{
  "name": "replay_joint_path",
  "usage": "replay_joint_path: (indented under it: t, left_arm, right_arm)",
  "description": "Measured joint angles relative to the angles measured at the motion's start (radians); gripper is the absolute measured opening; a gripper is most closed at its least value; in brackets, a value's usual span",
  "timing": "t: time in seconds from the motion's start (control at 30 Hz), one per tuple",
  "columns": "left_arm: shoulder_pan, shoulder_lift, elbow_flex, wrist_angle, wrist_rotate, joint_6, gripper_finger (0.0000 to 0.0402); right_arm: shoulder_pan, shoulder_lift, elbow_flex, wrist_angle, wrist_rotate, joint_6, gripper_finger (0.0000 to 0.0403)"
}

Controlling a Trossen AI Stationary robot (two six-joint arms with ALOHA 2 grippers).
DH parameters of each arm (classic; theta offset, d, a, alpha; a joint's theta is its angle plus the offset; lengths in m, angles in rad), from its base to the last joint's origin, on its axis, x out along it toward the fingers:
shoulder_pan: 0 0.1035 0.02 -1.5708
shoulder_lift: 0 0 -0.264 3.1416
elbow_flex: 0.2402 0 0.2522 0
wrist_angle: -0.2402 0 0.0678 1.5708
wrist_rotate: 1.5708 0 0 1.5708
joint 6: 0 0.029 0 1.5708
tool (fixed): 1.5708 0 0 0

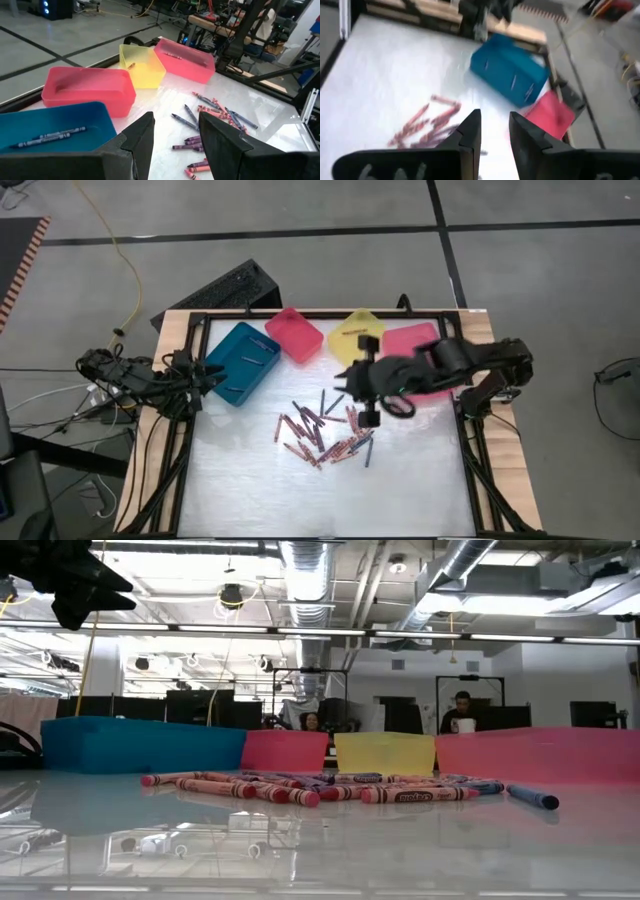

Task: Sort crayons
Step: Put the blue crayon into the blue bin

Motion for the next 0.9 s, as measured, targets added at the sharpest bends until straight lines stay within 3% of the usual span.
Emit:
replay_joint_path:
  t: [0.23, 0.6, 0.9]
  left_arm:
    - [0.0, 0.0, 0.0, -0.01, 0.0, 0.0, 0.0145]
    - [0.0, 0.0, 0.0, -0.088, 0.002, 0.001, 0.0145]
    - [0.0, 0.0, 0.0, -0.117, 0.001, 0.0, 0.0145]
  right_arm:
    - [0.014, -0.026, -0.149, -0.032, 0.027, 0.13, 0.0102]
    - [0.027, -0.035, -0.258, 0.004, 0.097, 0.169, 0.0102]
    - [0.028, -0.033, -0.389, 0.213, 0.097, 0.279, 0.0102]
